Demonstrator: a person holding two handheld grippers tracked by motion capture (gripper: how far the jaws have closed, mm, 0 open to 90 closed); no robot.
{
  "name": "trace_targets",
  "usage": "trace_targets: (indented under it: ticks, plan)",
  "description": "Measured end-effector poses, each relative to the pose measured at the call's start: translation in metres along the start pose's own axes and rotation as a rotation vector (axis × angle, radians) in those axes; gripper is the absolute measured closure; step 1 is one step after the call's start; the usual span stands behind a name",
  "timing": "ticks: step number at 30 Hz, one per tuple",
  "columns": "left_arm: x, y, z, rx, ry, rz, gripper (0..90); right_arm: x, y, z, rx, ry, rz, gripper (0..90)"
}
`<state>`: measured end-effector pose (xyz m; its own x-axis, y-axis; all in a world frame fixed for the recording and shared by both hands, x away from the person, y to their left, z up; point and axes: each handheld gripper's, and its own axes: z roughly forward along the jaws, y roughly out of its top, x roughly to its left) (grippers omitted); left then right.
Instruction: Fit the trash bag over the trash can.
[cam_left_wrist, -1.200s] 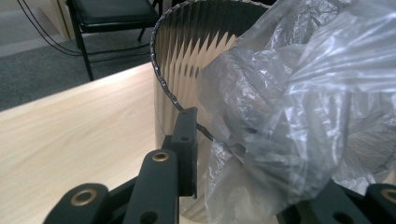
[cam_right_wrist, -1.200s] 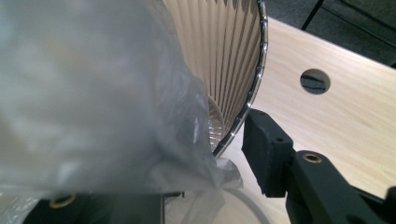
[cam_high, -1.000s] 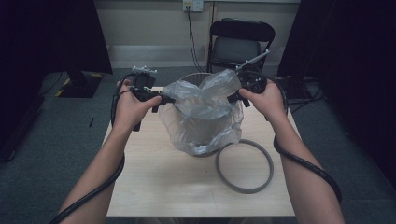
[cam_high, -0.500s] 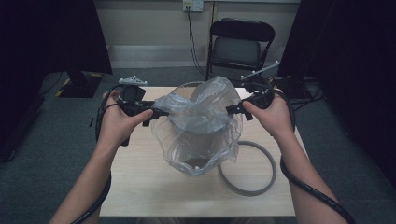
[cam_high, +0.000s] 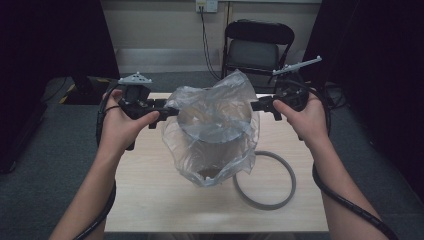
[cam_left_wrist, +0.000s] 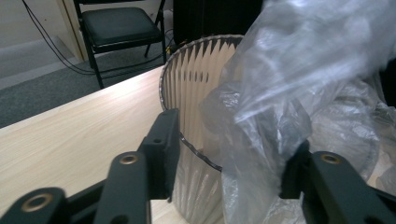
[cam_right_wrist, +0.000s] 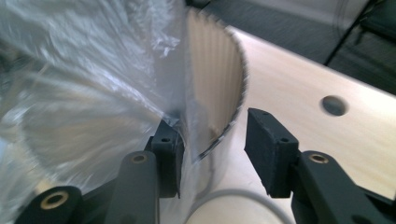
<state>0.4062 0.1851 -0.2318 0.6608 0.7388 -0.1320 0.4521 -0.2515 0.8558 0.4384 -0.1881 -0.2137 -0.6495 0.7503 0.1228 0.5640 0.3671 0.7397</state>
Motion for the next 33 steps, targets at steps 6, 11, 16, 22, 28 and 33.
trace_targets:
  ticks: [6, 11, 16, 22, 28, 33]
  plan:
    - [0.009, 0.003, -0.002, -0.008, -0.003, -0.038, 71.3, -0.008, 0.001, 0.006, 0.021, -0.006, 0.010, 80.7]
    - [0.020, 0.002, 0.008, 0.019, 0.004, -0.072, 80.5, -0.020, 0.005, 0.016, 0.045, -0.028, 0.027, 84.7]
    - [0.036, 0.002, 0.024, 0.051, -0.001, -0.098, 83.0, -0.030, 0.006, 0.026, 0.061, -0.026, 0.038, 84.2]
    - [0.052, -0.003, 0.044, 0.073, -0.017, -0.140, 83.9, -0.044, 0.007, 0.047, 0.085, -0.018, 0.056, 83.4]
    - [0.062, -0.009, 0.061, 0.104, -0.016, -0.142, 84.1, -0.055, 0.005, 0.068, 0.123, -0.009, 0.076, 83.4]
    - [0.061, -0.015, 0.074, 0.134, -0.039, -0.153, 86.0, -0.056, -0.001, 0.087, 0.157, 0.010, 0.075, 84.5]
